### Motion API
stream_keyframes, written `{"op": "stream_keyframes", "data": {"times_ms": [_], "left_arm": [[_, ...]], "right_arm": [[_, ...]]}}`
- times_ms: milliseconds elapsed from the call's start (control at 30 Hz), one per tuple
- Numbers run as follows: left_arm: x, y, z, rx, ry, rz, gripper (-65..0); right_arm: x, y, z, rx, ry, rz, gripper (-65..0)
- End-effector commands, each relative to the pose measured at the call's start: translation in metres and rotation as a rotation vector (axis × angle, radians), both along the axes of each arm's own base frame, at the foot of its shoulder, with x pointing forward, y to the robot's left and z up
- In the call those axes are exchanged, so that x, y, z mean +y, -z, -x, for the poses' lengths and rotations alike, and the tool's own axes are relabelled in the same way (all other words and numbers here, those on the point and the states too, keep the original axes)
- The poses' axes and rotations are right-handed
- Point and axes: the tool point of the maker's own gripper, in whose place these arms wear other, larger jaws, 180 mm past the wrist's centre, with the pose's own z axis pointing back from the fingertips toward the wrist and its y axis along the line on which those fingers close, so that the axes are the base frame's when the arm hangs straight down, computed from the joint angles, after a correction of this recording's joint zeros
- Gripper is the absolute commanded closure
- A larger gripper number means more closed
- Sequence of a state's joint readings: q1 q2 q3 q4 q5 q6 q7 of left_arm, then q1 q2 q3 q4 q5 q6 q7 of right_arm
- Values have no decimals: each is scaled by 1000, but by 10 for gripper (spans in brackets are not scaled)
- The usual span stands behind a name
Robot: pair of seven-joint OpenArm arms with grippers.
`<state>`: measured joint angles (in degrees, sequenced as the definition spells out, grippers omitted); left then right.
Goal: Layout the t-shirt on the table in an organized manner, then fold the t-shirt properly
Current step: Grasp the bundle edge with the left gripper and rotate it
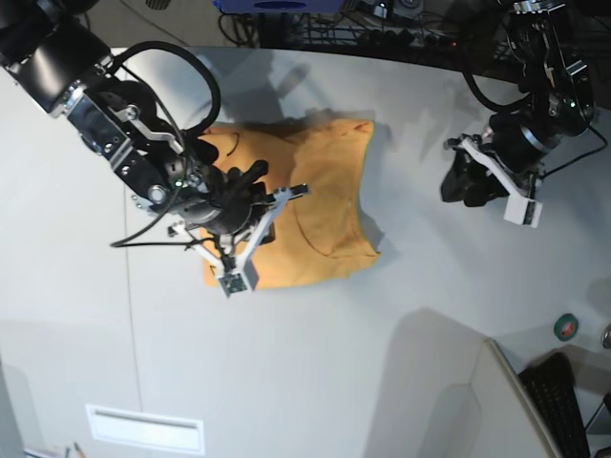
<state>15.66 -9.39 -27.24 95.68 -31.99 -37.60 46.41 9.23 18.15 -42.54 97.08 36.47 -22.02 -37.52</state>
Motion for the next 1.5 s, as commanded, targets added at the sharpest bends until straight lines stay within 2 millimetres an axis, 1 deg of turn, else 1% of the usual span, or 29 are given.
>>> {"op": "stream_keyframes", "data": {"times_ms": [0, 67, 100, 133, 233, 333, 467, 567, 600, 667, 733, 800, 833, 867, 967, 1100, 1167, 1200, 1267, 1333, 1467], "left_arm": [[-14, -9, -7, -39, 29, 44, -416], [-39, -4, -11, -28, 86, 90, -589], [-48, 2, -13, -11, 107, 108, -650], [-58, 9, -15, 8, 125, 129, -650], [-79, 28, -25, 60, 152, 185, -650], [-93, 38, -37, 86, 144, 236, -650], [-111, 45, -52, 106, 132, 298, -635], [-118, 53, -55, 136, 125, 324, -587], [-122, 59, -53, 157, 139, 323, -555], [-129, 72, -50, 208, 167, 278, -457], [-131, 85, -45, 258, 183, 215, -326], [-138, 90, -42, 274, 229, 170, -178], [-141, 91, -41, 278, 255, 145, -87], [-138, 91, -43, 278, 277, 110, 0], [-124, 90, -50, 274, 370, -21, 0], [-107, 96, -44, 295, 607, -266, 0], [-102, 98, -36, 297, 757, -394, 0], [-103, 97, -34, 289, 827, -446, 0], [-111, 91, -30, 260, 958, -531, 0], [-125, 83, -30, 214, 1072, -593, 0], [-150, 70, -35, 93, 1237, -739, 0]], "right_arm": [[-11, -16, -14, -60, 24, -9, 0], [-28, -19, -16, -71, 59, -1, 0], [-38, -19, -17, -72, 76, 7, 0], [-46, -18, -18, -70, 95, 14, 0], [-69, -13, -18, -60, 145, 34, 0], [-86, -9, -16, -51, 183, 47, 0], [-95, -8, -13, -53, 177, 33, 0], [-107, -8, -12, -56, 195, 26, 0], [-112, -9, -13, -61, 201, 24, 0], [-123, -10, -13, -68, 217, 21, 0], [-138, -12, -14, -76, 249, 21, 0], [-152, -13, -15, -83, 281, 24, 0], [-157, -14, -15, -84, 298, 26, 0], [-164, -14, -15, -85, 313, 32, 0], [-178, -12, -13, -80, 345, 46, 0], [-185, -10, -10, -75, 364, 50, 0], [-185, -10, -9, -72, 364, 51, 0], [-185, -10, -9, -72, 364, 51, 0], [-185, -10, -9, -72, 364, 51, 0], [-185, -8, -8, -68, 364, 52, 0], [-190, 5, -3, -30, 378, 63, 0]]}}
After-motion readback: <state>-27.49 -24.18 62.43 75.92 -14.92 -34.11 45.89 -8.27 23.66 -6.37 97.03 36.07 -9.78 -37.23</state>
